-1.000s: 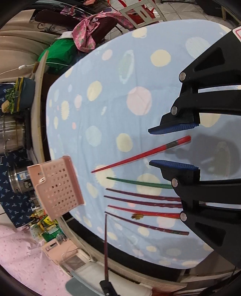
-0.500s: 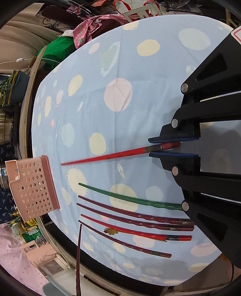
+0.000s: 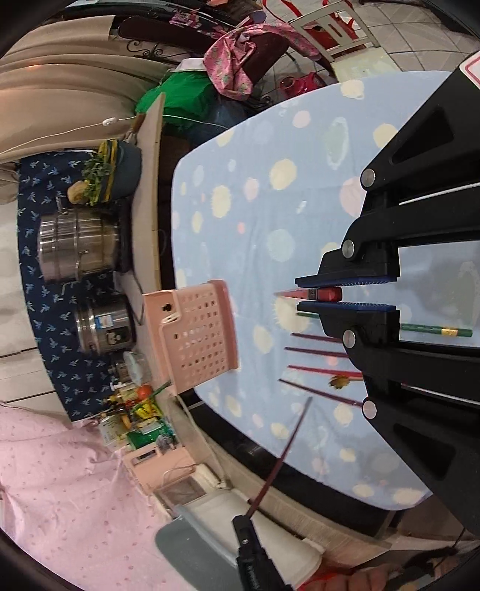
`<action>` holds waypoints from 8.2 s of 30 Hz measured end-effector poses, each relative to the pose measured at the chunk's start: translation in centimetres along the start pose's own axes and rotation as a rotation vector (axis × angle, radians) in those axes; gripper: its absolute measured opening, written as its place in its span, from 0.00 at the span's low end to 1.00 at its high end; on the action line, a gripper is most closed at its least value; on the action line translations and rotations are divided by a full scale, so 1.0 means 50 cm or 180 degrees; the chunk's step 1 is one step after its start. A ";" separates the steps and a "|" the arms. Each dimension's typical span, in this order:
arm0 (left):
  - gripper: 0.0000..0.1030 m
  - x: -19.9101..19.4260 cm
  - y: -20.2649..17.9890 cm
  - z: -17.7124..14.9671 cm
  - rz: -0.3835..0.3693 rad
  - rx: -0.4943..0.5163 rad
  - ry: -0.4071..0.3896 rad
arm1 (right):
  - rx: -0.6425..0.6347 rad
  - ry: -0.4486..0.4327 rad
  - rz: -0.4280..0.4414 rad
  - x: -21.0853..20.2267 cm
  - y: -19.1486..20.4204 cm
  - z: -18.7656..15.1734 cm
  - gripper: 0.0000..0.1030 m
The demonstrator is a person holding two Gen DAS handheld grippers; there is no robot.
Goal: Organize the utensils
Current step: 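Lift the dark-red chopstick with the left tool while the right tool carries the red chopstick to the basket, then open the left tool over the basket while the right tool releases its red chopstick into it, then move the left tool to a dark-red chopstick while the right tool approaches the gold-banded green chopstick, then grasp the dark-red chopstick with the left tool while the right tool grasps the green chopstick, then carry the dark-red chopstick with the left tool while the right tool carries the green one, then open the left tool over the basket while the right tool releases the green chopstick into it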
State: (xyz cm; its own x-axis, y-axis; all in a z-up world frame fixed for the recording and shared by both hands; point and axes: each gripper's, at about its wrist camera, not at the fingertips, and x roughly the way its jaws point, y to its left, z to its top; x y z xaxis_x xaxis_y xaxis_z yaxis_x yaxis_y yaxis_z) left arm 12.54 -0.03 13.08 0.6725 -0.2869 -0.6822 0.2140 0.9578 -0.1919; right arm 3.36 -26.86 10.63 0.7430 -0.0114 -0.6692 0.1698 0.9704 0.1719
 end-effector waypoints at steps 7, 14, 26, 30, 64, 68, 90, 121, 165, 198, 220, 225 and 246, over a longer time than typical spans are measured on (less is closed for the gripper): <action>0.07 -0.003 -0.012 0.077 -0.0072 0.0010 -0.0183 | 0.0084 -0.0318 0.0123 -0.024 0.001 0.125 0.07; 0.07 -0.001 -0.040 0.172 -0.0140 0.0090 -0.0404 | 0.0243 -0.0587 0.0201 -0.011 0.001 0.231 0.07; 0.07 0.006 -0.085 0.388 -0.0167 0.0087 -0.1008 | 0.0627 -0.1317 0.0554 0.031 0.022 0.456 0.07; 0.07 0.020 -0.097 0.440 -0.0154 0.0083 -0.1213 | 0.0654 -0.1444 0.0520 0.069 0.034 0.512 0.07; 0.38 0.221 -0.050 0.376 -0.0062 -0.0078 -0.0717 | 0.0563 -0.0896 0.0380 0.218 0.021 0.427 0.34; 0.48 0.187 -0.049 0.346 0.0040 -0.0027 -0.0699 | 0.0566 -0.0812 0.0419 0.176 0.020 0.383 0.37; 0.48 0.156 -0.010 -0.081 0.0245 0.0290 0.0347 | 0.0269 0.0443 0.0079 0.110 0.000 -0.109 0.37; 0.48 0.177 -0.001 -0.320 0.0076 0.0323 0.0881 | -0.0172 0.0860 -0.0108 0.138 0.060 -0.290 0.24; 0.07 0.155 -0.017 -0.298 -0.0121 0.0292 0.0895 | -0.0121 0.0588 0.0000 0.077 0.053 -0.229 0.07; 0.07 0.038 -0.022 0.028 -0.0141 0.0075 -0.0074 | 0.0201 -0.0409 0.0085 0.000 0.018 0.077 0.07; 0.07 0.030 -0.072 0.369 -0.0197 -0.0051 -0.1138 | 0.0632 -0.1476 0.0479 0.073 0.028 0.442 0.07; 0.07 0.055 -0.086 0.424 -0.0179 -0.0080 -0.1358 | 0.0648 -0.1442 0.0484 0.141 0.033 0.488 0.07; 0.07 0.306 -0.057 0.413 -0.0110 -0.0182 -0.0830 | 0.0685 -0.0760 0.0397 0.356 0.020 0.428 0.14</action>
State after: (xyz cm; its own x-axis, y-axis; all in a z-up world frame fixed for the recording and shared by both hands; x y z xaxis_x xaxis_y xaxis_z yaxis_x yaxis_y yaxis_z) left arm 36.87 -7.50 17.75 0.8269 -0.3071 -0.4710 0.2047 0.9446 -0.2564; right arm 30.58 -31.28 14.36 0.8929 0.0232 -0.4497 0.1820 0.8949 0.4074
